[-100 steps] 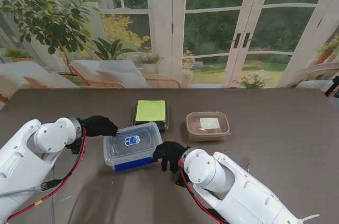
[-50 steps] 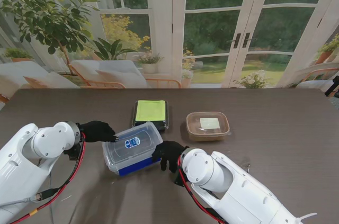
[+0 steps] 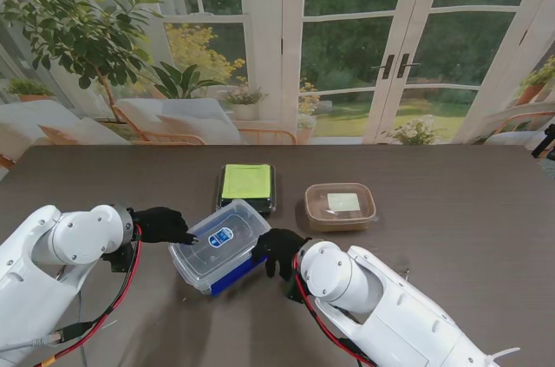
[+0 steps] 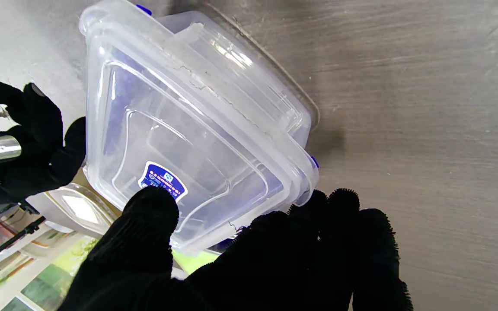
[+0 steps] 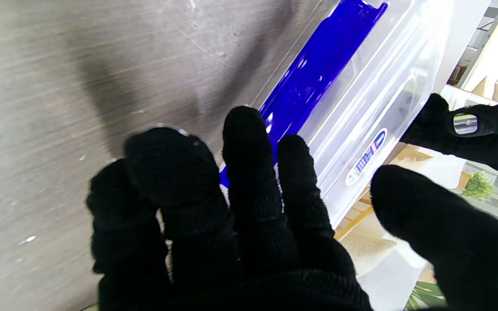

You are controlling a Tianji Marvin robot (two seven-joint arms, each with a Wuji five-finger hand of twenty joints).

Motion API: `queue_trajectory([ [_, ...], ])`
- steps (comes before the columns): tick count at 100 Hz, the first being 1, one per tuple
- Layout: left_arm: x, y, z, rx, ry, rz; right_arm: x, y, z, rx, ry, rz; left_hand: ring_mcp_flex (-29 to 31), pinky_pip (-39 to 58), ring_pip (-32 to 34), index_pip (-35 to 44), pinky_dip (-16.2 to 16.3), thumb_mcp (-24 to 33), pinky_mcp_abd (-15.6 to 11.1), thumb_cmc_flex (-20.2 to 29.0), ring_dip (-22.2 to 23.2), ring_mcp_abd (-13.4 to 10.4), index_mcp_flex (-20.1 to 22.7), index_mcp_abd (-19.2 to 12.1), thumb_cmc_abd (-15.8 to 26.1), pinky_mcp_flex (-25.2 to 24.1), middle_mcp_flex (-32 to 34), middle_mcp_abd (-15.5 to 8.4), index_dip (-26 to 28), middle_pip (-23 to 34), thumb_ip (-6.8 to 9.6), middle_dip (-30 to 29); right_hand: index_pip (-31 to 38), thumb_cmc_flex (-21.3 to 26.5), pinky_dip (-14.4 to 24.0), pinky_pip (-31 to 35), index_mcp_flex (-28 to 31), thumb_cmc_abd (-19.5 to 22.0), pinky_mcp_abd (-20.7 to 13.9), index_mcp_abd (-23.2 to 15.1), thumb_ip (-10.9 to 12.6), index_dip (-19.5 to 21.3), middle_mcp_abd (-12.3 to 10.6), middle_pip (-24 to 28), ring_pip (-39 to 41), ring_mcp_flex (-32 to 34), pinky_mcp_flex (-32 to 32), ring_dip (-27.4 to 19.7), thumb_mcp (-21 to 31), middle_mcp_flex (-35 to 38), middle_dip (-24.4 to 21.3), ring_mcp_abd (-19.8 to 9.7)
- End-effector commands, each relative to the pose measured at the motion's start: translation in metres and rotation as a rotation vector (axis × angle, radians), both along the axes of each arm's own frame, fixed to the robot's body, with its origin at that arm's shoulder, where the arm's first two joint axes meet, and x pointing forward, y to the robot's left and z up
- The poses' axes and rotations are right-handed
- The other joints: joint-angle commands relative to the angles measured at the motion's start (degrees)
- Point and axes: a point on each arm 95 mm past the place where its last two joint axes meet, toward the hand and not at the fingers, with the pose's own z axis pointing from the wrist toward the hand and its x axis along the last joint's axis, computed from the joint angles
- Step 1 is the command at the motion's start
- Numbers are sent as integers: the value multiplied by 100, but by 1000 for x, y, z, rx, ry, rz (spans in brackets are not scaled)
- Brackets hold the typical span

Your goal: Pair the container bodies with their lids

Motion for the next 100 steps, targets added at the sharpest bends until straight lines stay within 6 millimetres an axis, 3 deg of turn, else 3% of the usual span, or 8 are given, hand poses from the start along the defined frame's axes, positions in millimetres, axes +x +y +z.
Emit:
queue_trajectory([
  [1,-14,-16,-13,-19,63,-44,-2,4,-2,0,15,13,11,-2,-35,607,18,-154,-237,174,-16,48,411,-1352,234,21,316,-863,194,342,209,68,-688,-115,86,213,-479,6,63,-104,-106,69,5,139,139,96,1161,72,-79,110,74,11],
  [100,-45,-52,11,-69,32,-115,-2,-2,-4,-20,10,24,140,61,3,687,-1,-442,-181,377,-42,56,563,-1308,304,115,493,-831,230,382,229,74,-678,-114,70,216,-487,17,60,-94,-106,76,-2,145,174,97,1175,72,-74,133,71,2],
])
